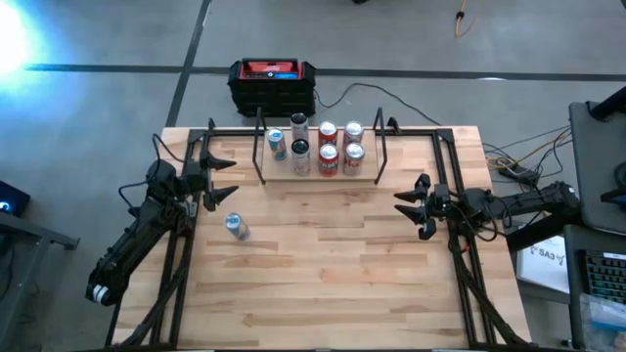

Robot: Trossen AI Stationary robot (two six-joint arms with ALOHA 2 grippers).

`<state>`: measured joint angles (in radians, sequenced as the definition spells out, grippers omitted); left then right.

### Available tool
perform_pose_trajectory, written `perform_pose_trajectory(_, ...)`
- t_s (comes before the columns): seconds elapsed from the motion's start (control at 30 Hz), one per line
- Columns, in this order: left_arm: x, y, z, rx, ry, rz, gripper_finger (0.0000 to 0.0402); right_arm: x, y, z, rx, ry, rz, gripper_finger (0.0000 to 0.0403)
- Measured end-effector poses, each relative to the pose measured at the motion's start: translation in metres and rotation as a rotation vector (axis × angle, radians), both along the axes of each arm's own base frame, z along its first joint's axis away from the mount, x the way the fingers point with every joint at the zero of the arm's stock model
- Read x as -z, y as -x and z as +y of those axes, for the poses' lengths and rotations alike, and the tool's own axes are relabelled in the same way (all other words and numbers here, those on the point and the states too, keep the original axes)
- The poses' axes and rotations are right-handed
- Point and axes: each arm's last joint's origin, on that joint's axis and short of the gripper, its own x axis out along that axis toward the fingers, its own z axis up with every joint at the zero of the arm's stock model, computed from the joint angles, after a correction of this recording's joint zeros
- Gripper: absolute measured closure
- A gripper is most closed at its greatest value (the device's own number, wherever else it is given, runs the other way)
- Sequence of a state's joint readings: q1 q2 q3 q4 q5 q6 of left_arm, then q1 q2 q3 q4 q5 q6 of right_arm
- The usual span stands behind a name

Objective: Place canned beverage on shelf
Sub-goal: Adjust the blue soda can on the shelf

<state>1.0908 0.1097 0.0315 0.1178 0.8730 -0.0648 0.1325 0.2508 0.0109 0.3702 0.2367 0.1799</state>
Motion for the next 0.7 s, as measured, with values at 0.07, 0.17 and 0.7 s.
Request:
perform_pose_trajectory(0.07,0.0000,0.0000,0.0000,0.000,0.000,0.000,0.0022,0.0000,0.0000,0.0000,0.000,0.000,0.000,0.0245)
perform_pose_trajectory(0.17,0.0000,0.0000,0.0000,0.000,0.000,0.000,0.0022,0.0000,0.0000,0.0000,0.000,0.000,0.000,0.0245)
perform_pose_trajectory(0.7,-0.0050,0.0023,0.0060,-0.231,-0.039,-0.038,0.0022,0.0001,0.0000,0.0000,0.001,0.000,0.000,0.0245)
